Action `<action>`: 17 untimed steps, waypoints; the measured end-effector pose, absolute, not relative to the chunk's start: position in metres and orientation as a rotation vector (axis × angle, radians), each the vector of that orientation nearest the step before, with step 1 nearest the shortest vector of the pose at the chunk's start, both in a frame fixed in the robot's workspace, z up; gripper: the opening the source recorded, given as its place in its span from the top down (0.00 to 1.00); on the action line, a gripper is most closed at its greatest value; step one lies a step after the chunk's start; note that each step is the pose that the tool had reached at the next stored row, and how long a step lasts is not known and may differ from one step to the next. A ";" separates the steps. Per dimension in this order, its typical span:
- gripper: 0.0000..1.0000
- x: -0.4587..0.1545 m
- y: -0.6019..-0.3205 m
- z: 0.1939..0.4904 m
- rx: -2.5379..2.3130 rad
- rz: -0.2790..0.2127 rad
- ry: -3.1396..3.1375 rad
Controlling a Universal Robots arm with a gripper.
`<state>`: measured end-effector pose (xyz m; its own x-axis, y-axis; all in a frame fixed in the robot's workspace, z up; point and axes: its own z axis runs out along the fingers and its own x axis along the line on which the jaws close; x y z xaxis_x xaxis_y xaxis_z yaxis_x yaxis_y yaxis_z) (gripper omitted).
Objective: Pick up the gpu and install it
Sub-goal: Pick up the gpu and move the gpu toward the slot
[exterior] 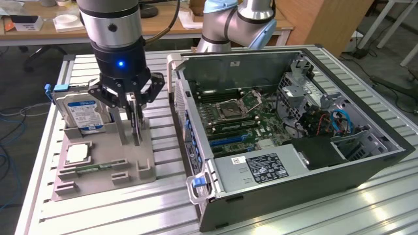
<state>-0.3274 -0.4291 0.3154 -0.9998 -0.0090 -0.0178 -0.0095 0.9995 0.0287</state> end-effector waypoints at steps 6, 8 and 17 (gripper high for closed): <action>0.73 -0.327 -0.429 0.317 -0.014 0.045 3.124; 0.73 -0.327 -0.429 0.317 -0.014 0.045 3.124; 0.73 -0.327 -0.429 0.319 -0.014 0.045 3.124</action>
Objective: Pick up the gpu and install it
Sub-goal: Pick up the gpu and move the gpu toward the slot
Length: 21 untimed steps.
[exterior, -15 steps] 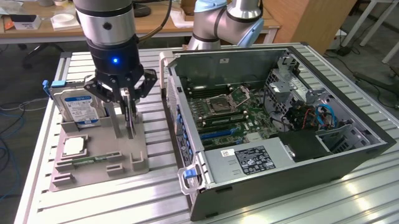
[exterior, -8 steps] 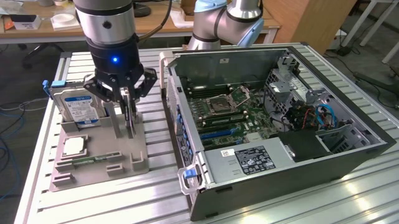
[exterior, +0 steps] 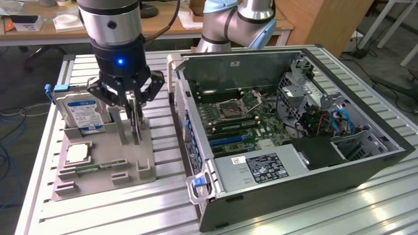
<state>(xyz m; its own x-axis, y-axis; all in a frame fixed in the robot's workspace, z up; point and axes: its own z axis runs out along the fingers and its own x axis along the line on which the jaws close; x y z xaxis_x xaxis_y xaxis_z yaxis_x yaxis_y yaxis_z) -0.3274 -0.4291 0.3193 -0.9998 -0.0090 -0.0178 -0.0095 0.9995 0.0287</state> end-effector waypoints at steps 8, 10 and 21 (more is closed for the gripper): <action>0.73 -0.327 -0.429 0.321 -0.014 0.045 3.124; 0.73 -0.327 -0.429 0.322 -0.014 0.045 3.124; 0.73 -0.327 -0.429 0.325 -0.014 0.045 3.124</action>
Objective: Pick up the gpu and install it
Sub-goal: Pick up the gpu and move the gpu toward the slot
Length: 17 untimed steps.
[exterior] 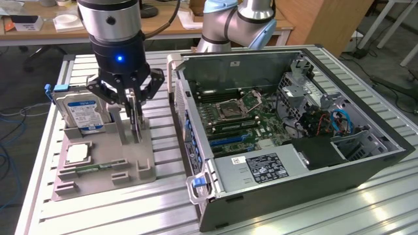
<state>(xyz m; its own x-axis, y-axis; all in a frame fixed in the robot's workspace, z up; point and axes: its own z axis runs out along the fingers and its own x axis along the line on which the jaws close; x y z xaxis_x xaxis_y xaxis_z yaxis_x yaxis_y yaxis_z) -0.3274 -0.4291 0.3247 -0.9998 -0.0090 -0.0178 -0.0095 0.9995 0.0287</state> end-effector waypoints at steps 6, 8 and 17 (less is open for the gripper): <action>0.73 -0.327 -0.429 0.326 -0.014 0.045 3.124; 0.73 -0.327 -0.429 0.327 -0.014 0.045 3.124; 0.73 -0.327 -0.429 0.330 -0.014 0.045 3.124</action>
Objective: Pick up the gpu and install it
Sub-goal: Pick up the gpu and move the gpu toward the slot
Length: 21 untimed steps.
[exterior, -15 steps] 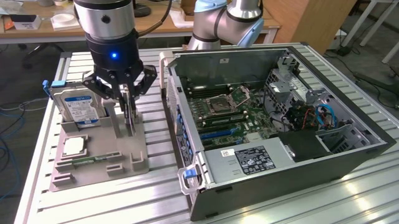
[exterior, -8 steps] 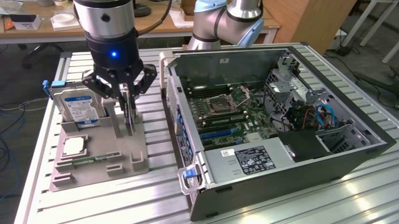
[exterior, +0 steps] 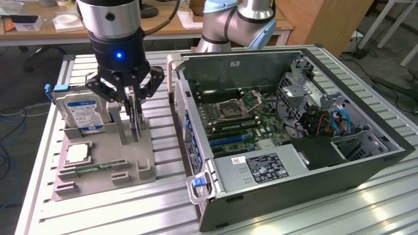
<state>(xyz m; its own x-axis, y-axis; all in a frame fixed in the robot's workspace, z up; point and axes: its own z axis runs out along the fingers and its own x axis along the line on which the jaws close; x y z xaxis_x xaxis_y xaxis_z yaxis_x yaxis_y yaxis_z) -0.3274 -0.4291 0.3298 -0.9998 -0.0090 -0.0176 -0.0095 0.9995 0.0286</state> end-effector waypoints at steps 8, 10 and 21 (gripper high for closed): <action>0.73 -0.327 -0.429 0.333 -0.014 0.045 3.124; 0.73 -0.327 -0.429 0.334 -0.014 0.045 3.124; 0.73 -0.327 -0.429 0.340 -0.014 0.045 3.124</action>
<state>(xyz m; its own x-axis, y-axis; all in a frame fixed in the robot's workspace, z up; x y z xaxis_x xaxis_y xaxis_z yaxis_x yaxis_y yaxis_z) -0.3274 -0.4291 0.3395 -0.9998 -0.0090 -0.0177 -0.0095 0.9995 0.0286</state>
